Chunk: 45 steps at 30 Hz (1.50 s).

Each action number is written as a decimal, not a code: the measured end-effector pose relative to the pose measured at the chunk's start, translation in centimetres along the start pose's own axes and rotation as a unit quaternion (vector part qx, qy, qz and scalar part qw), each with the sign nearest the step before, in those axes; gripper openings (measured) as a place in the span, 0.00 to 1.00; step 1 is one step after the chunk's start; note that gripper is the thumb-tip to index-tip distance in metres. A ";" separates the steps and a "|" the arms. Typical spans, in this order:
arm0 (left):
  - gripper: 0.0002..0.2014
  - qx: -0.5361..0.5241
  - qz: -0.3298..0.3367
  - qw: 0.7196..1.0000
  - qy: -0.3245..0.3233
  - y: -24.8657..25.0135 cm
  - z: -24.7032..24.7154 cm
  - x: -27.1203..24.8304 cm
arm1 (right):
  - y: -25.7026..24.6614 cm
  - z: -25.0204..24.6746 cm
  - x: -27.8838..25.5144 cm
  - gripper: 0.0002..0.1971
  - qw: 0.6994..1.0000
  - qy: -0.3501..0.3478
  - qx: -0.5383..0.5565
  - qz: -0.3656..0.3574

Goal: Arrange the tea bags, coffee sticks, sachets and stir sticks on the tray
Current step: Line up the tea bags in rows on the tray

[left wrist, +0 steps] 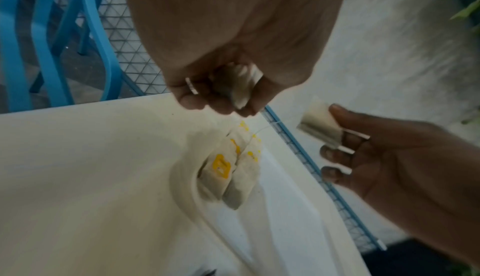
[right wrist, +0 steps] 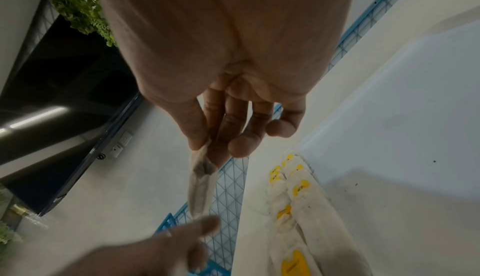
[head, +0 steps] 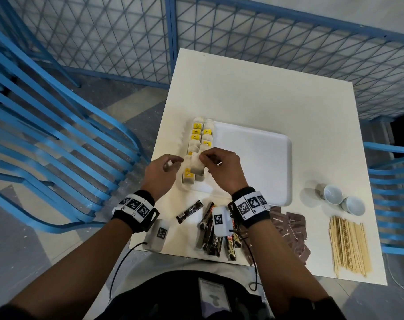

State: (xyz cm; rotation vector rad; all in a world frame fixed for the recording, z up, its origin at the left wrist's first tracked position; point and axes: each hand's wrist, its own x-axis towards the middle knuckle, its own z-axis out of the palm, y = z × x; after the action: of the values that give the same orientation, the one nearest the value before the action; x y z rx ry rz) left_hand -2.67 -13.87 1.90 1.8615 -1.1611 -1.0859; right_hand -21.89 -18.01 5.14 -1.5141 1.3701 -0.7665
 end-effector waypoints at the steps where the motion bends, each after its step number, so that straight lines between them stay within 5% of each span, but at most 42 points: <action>1: 0.06 -0.028 0.016 0.999 -0.004 0.4 0.0 -0.1 | 0.0 0.1 0.0 0.03 1.000 -0.002 -0.001 -0.001; 5: 0.05 -0.087 0.032 0.994 -0.061 1.7 0.1 -0.4 | 0.0 0.1 -0.1 0.03 1.000 -0.012 0.003 -0.010; 12: 0.04 -0.058 0.030 0.996 -0.068 1.3 0.7 -0.4 | 0.4 0.0 -0.4 0.05 1.000 -0.002 0.003 0.000; 18: 0.06 -0.077 0.018 0.993 -0.082 0.9 0.9 -0.4 | 1.4 0.3 -1.1 0.12 0.993 -0.098 -0.050 0.043; 30: 0.05 -0.053 -0.055 0.994 -0.073 -1.0 0.2 -0.6 | 6.6 2.5 -1.8 0.22 0.982 -0.031 -0.105 0.156; 45: 0.07 -0.076 -0.085 0.991 -0.072 -1.2 -1.0 -0.8 | 7.2 3.8 -1.9 0.12 0.973 0.049 -0.108 0.200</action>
State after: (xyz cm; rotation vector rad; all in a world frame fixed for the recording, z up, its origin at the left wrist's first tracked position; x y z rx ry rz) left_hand -1.54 -12.56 1.55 1.8131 -0.9810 -1.3834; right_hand -21.74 -14.94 -2.66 -1.3088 1.8102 -0.4540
